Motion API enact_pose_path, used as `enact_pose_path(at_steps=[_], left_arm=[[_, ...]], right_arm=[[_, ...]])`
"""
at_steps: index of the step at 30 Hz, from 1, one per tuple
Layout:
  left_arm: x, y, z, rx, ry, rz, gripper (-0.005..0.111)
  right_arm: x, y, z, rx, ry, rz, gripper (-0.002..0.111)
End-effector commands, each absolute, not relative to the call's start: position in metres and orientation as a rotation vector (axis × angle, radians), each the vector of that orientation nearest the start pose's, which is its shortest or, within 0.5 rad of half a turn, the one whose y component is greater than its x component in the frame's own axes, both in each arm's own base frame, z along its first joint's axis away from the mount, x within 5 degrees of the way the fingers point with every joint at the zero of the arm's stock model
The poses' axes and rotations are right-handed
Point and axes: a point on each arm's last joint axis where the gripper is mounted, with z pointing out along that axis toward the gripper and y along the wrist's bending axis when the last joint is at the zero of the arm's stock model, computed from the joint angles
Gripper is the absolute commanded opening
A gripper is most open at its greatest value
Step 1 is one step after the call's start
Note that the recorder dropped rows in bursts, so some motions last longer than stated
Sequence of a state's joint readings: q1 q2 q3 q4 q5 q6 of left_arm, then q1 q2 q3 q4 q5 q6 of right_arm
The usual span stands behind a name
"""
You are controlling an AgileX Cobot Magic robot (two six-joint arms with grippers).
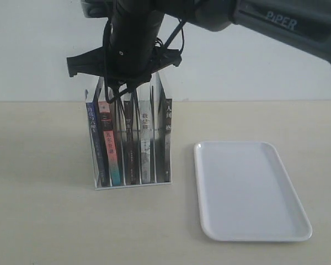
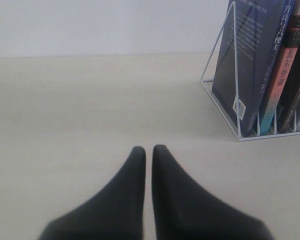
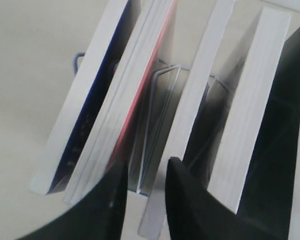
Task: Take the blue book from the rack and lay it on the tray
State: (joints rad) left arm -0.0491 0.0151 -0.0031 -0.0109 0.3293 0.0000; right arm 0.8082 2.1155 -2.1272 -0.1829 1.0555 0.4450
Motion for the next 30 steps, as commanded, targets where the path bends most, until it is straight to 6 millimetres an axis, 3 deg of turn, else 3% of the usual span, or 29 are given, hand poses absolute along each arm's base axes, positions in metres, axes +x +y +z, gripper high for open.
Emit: enact_pose_path(at_steps=[1, 9, 24, 25, 28, 30], left_arm=[[0.055, -0.003, 0.184, 0.041, 1.806, -0.038, 0.004], [0.055, -0.003, 0.184, 0.041, 1.806, -0.038, 0.004], [0.055, -0.003, 0.184, 0.041, 1.806, -0.038, 0.004], [0.055, -0.003, 0.184, 0.041, 1.806, -0.038, 0.004], [0.055, -0.003, 0.184, 0.041, 1.806, -0.038, 0.004], [0.055, -0.003, 0.184, 0.041, 1.806, -0.038, 0.004]], right_arm=[[0.343, 0.335, 0.319, -0.511, 2.455, 0.247, 0.026], [0.346, 0.334, 0.316, -0.514, 2.45, 0.216, 0.026], [0.353, 0.342, 0.284, -0.514, 2.524, 0.172, 0.025], [0.353, 0.342, 0.284, -0.514, 2.524, 0.172, 0.023], [0.352, 0.341, 0.287, -0.513, 2.512, 0.18, 0.002], [0.352, 0.341, 0.29, -0.513, 2.504, 0.175, 0.0]])
